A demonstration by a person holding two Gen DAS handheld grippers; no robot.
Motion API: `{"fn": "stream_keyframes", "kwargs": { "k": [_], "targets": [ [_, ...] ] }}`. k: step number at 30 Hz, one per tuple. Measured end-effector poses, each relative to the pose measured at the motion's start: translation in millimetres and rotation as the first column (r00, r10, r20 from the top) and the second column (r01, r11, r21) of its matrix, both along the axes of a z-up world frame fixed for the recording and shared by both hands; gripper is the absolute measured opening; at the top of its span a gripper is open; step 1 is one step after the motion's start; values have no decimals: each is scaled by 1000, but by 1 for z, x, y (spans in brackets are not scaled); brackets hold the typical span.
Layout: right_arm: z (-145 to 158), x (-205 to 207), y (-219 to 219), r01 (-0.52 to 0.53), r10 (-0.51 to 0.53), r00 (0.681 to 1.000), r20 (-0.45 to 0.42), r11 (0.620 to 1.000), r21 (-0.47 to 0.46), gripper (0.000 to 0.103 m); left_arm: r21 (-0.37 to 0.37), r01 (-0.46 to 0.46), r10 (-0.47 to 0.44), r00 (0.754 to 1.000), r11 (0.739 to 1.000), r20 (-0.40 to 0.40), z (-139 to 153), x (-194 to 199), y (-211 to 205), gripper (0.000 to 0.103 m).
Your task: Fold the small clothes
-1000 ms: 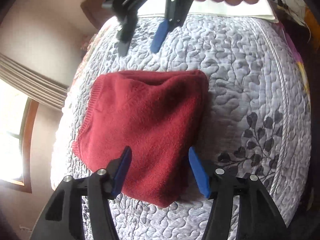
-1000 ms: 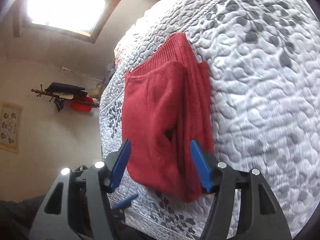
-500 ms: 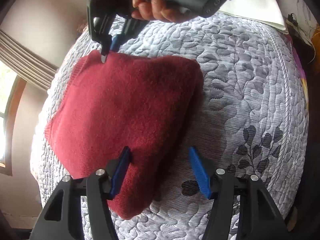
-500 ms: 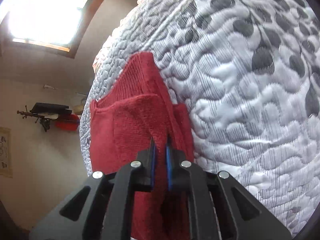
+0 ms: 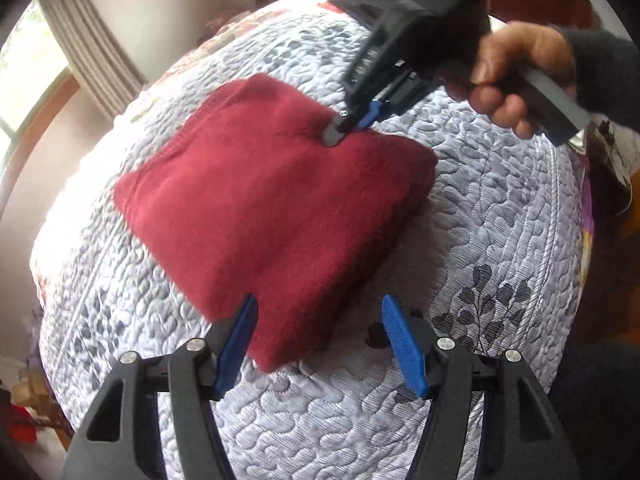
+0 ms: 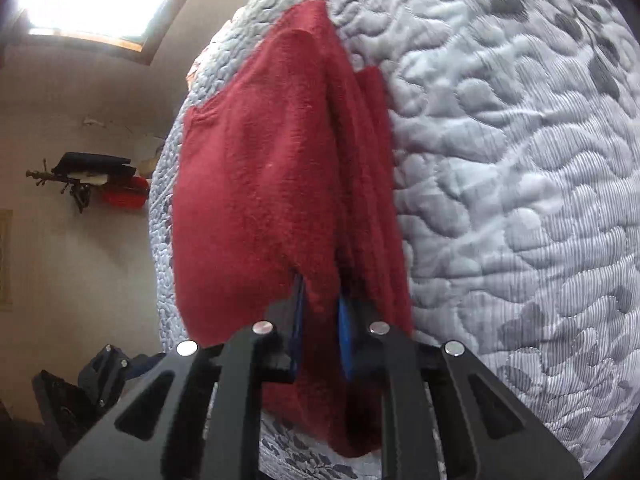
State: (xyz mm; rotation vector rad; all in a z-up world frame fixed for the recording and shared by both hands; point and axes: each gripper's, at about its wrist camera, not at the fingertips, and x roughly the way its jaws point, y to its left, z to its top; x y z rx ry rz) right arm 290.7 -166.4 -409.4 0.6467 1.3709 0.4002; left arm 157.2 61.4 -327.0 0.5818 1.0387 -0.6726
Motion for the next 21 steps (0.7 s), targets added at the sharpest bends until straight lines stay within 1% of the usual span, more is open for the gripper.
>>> {"fn": "stream_keyframes", "kwargs": {
  "k": [1, 2, 3, 4, 5, 6, 7, 8, 9, 10, 11, 13, 14, 15, 16, 17, 18, 19, 20, 21],
  "targets": [
    [-7, -4, -6, 27, -27, 999, -19, 999, 20, 13, -21, -45, 45, 999, 999, -29, 0, 3, 8, 65],
    [-8, -7, -9, 39, -38, 999, -24, 998, 40, 13, -47, -96, 93, 993, 994, -71, 1, 8, 18, 65],
    [-4, -10, -10, 44, -43, 999, -22, 997, 61, 16, -74, -157, 147, 981, 985, -124, 1, 13, 29, 65],
    [3, -14, -12, 52, -51, 999, -11, 994, 94, 25, -101, -217, 198, 965, 971, -171, 2, 21, 40, 65],
    [11, -20, -15, 63, -64, 998, 1, 992, 114, 32, -141, -276, 242, 945, 951, -218, 4, 27, 51, 65],
    [19, -27, -18, 73, -74, 997, 8, 990, 120, 35, -182, -330, 277, 923, 926, -266, 6, 32, 62, 65],
    [25, -33, -20, 79, -81, 997, 11, 991, 111, 38, -221, -390, 310, 894, 894, -325, 7, 39, 72, 65],
    [29, -40, -22, 81, -83, 997, 11, 992, 92, 38, -249, -442, 337, 865, 862, -370, 8, 45, 81, 65],
    [31, -48, -24, 79, -80, 997, 5, 994, 69, 40, -273, -482, 356, 843, 832, -403, 9, 51, 88, 65],
    [32, -56, -26, 84, -84, 996, 1, 995, 52, 46, -296, -511, 367, 827, 807, -426, 10, 55, 93, 65],
    [33, -64, -27, 93, -93, 996, -3, 995, 40, 50, -316, -529, 369, 816, 788, -445, 10, 59, 95, 65],
    [32, -79, -21, 87, -87, 996, -5, 996, 35, 50, -342, -560, 375, 796, 755, -476, 11, 68, 95, 66],
    [29, -83, -18, 82, -81, 997, -9, 996, 28, 50, -346, -583, 380, 777, 735, -501, 8, 72, 95, 68],
    [25, -86, -15, 78, -78, 997, -10, 997, 10, 48, -337, -613, 398, 752, 714, -526, 2, 76, 95, 69],
    [20, -87, -13, 72, -72, 997, -9, 997, -23, 33, -313, -642, 429, 728, 699, -535, -4, 81, 96, 70],
    [14, -88, -16, 71, -73, 997, -16, 996, -61, 19, -279, -671, 465, 701, 688, -540, -13, 84, 97, 70],
    [4, -89, -20, 87, -90, 995, -39, 993, -75, 18, -241, -697, 494, 670, 675, -554, -23, 87, 99, 70],
    [-4, -89, -24, 118, -122, 990, -67, 991, -58, 18, -191, -728, 525, 626, 659, -576, -37, 90, 101, 70],
    [-9, -89, -26, 128, -131, 988, -77, 991, -44, 18, -141, -753, 555, 584, 642, -593, -50, 91, 104, 70],
    [-8, -89, -25, 118, -121, 990, -71, 992, -44, 18, -102, -775, 574, 543, 624, -613, -62, 90, 107, 70]
  ]
}}
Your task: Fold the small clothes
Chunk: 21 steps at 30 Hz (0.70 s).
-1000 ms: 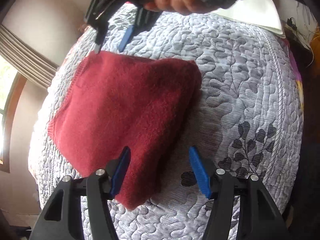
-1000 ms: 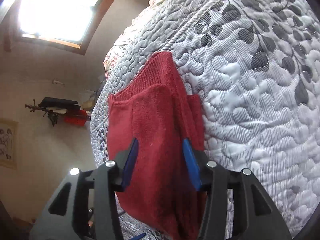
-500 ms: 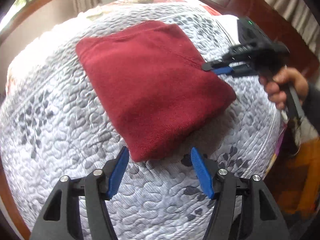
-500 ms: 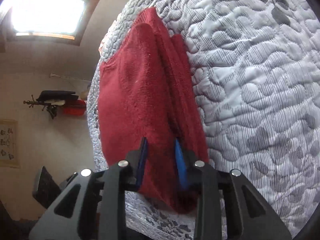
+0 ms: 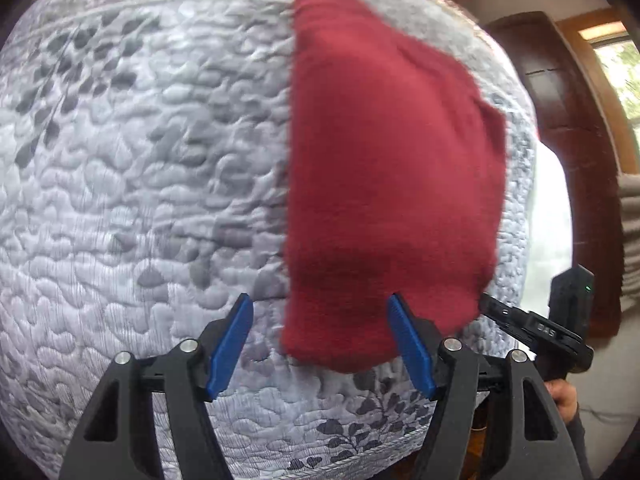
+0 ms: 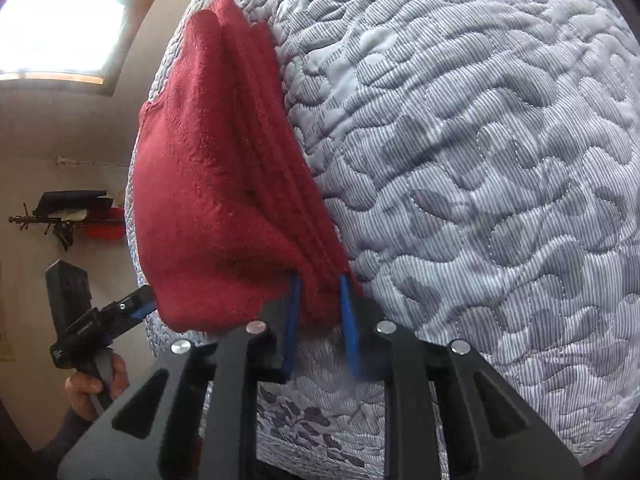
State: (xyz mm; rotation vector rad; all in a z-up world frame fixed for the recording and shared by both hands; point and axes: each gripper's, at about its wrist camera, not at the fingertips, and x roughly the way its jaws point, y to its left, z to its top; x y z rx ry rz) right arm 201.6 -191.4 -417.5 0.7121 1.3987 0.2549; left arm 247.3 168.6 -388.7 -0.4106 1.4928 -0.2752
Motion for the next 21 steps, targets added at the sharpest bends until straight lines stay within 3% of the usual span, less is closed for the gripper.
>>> {"fn": "stream_keyframes", "kwargs": {
  "k": [2, 7, 10, 14, 15, 17, 19, 21],
  "targets": [
    [9, -1, -1, -17, 17, 1000, 11, 1000, 11, 21, -26, -39, 38, 999, 999, -36, -11, -2, 6, 71],
    [63, -1, 4, -48, 46, 988, 144, 999, 12, 23, -174, -63, 65, 998, 983, 5, 3, -12, 12, 71],
    [75, 10, 29, -122, 111, 974, 196, 992, 44, 23, -246, -81, 82, 997, 966, -8, 2, -17, 17, 72],
    [50, 38, 54, -202, 192, 969, 155, 978, 48, 29, -266, -98, 98, 995, 959, -15, -3, -18, 20, 72],
    [39, 42, 52, -201, 194, 972, 135, 979, 37, 25, -281, -108, 109, 994, 954, -14, -2, -17, 21, 72],
    [18, 48, 41, -175, 171, 981, 92, 984, 35, 0, -318, -132, 135, 991, 939, -11, -2, -16, 28, 72],
    [4, 48, 26, -137, 132, 990, 59, 986, 97, 0, -343, -154, 158, 987, 927, -17, -3, -11, 35, 72],
    [12, 46, 15, -123, 116, 991, 62, 986, 114, 0, -375, -179, 180, 983, 909, -34, -5, -4, 45, 73]
  ]
}}
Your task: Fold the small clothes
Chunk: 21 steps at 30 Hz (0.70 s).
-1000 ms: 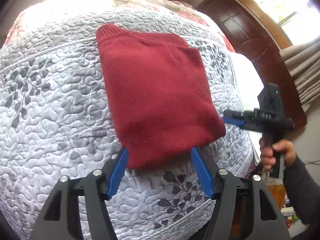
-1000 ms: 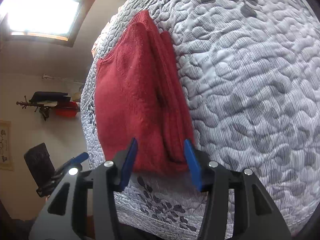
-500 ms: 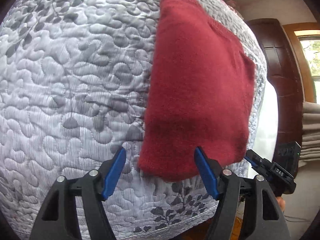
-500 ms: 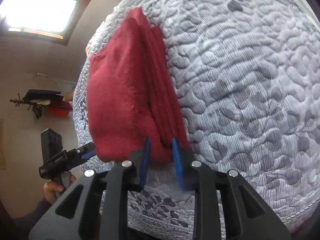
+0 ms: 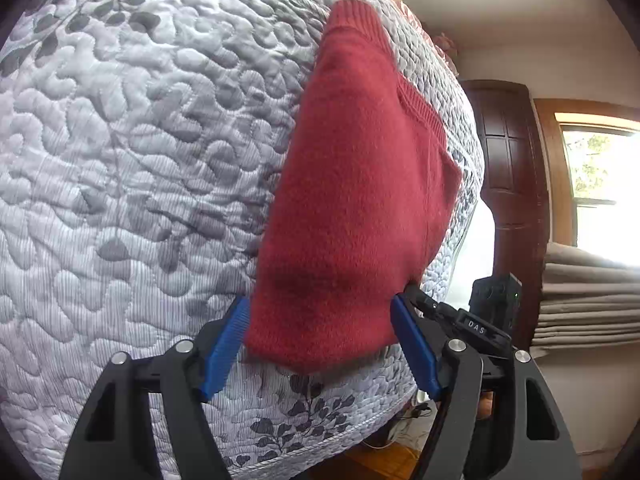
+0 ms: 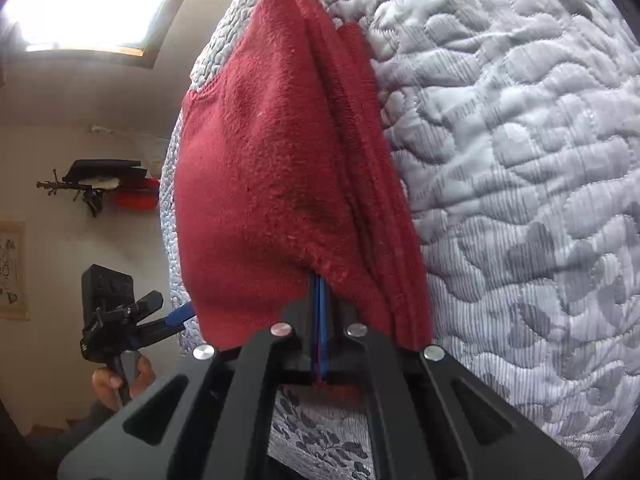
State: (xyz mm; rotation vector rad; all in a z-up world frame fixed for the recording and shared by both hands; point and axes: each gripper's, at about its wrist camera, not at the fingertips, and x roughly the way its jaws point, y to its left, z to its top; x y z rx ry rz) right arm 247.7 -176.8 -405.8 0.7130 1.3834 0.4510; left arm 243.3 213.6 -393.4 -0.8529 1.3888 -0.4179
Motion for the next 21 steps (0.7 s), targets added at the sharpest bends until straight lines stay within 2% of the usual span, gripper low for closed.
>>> {"fn": "stream_keyframes", "kwargs": {
  "k": [1, 3, 4, 5, 6, 7, 8, 12, 15, 16, 19, 21],
  "targets": [
    [8, -1, -5, 7, -7, 1000, 12, 1000, -3, 0, -19, -15, 15, 1000, 1000, 2, 1, 4, 6, 73],
    [23, -3, -18, 36, -35, 999, 28, 999, -32, 18, -48, -39, 40, 999, 998, 16, 3, 17, 16, 77],
    [29, -3, -27, 53, -51, 998, 41, 998, -46, 39, -57, -53, 55, 998, 997, 21, 2, 22, 23, 79],
    [33, 0, -33, 66, -63, 997, 46, 996, -59, 55, -70, -66, 68, 997, 995, 26, 2, 28, 28, 80],
    [35, 5, -36, 72, -70, 997, 43, 995, -63, 64, -84, -71, 74, 997, 994, 27, 0, 35, 30, 81],
    [35, 12, -39, 75, -73, 997, 40, 996, -54, 80, -95, -71, 74, 997, 993, 24, -2, 43, 31, 82],
    [32, 19, -41, 71, -70, 997, 34, 997, -35, 87, -105, -67, 70, 997, 992, 21, -3, 48, 32, 83],
    [8, 51, -26, 36, -34, 999, -34, 998, 50, 87, -134, -5, 6, 1000, 991, 12, -14, 73, 28, 87],
    [-10, 65, -9, -16, 18, 997, -71, 999, 35, 88, -133, 52, -51, 999, 990, 12, -24, 87, 23, 87],
    [-13, 66, -6, -29, 30, 997, -73, 999, 15, 91, -135, 72, -72, 997, 988, 3, -29, 90, 18, 87],
    [-12, 69, 2, -60, 59, 997, -56, 998, -9, 95, -135, 110, -114, 993, 985, -27, -44, 91, 5, 87],
    [-12, 68, 7, -70, 71, 996, -56, 997, 14, 95, -139, 127, -133, 990, 982, -37, -50, 91, -4, 88]
  ]
}}
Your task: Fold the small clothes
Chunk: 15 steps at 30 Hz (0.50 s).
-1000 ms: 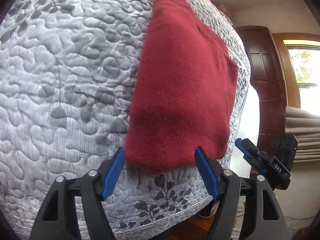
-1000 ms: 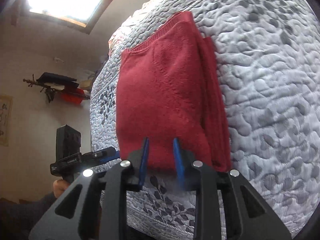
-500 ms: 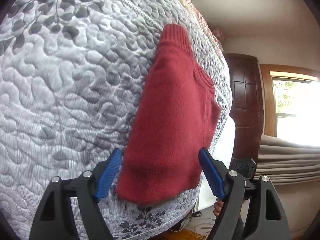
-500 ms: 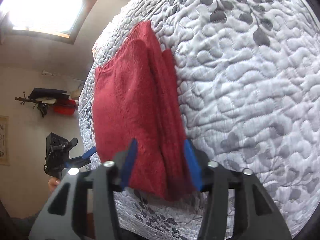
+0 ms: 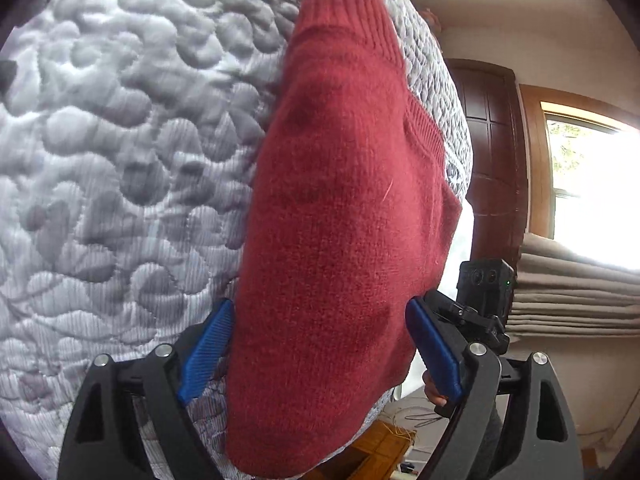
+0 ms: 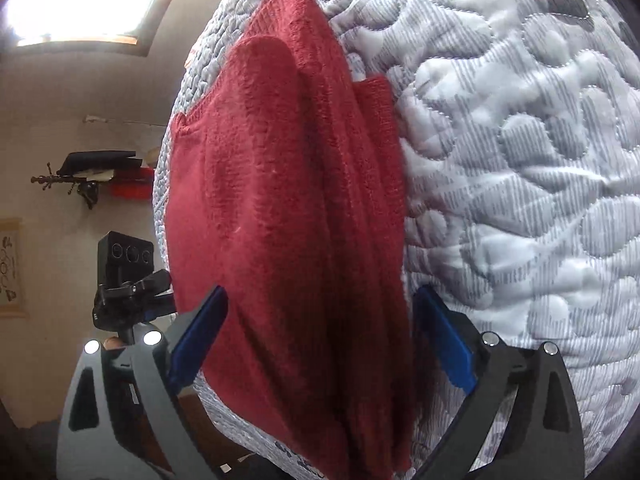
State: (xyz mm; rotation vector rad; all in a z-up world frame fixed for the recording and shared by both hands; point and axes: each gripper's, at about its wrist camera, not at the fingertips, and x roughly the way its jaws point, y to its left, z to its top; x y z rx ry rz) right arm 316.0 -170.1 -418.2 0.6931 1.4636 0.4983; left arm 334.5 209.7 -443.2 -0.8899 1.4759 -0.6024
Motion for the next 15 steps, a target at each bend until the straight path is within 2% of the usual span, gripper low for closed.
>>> {"fn": "stream_keyframes", "kwargs": {
  "k": [2, 3, 5, 6, 7, 9, 12, 15],
  "targets": [
    [2, -1, 13, -21, 21, 1000, 8, 1000, 2, 87, 2, 7, -7, 1000, 1000, -3, -5, -1, -5, 87],
    [2, -1, 18, -33, 33, 999, 18, 999, -21, 80, 5, 4, -4, 1000, 1000, 1, -7, -2, -6, 82],
    [3, -2, 22, -17, 18, 999, 31, 999, -30, 53, 47, -3, 3, 1000, 999, 1, -6, -2, -9, 62],
    [8, -3, 25, -6, 8, 999, 38, 999, -31, 48, 51, -10, 9, 1000, 999, 4, -5, -3, -7, 54],
    [14, -4, 28, -5, 7, 998, 56, 999, -45, 43, 55, -9, 9, 1000, 998, 10, -1, -4, -10, 51],
    [30, -9, 41, -19, 27, 994, 103, 997, -78, 41, 83, 5, -7, 1000, 997, 20, 9, -7, -10, 43],
    [53, -16, 59, -32, 43, 988, 148, 996, -80, 39, 142, 31, -38, 998, 989, 48, 32, -14, -6, 41],
    [69, -25, 86, -46, 57, 982, 178, 997, -65, 38, 170, 22, -39, 994, 985, 99, 58, -30, 17, 41]
  ]
}}
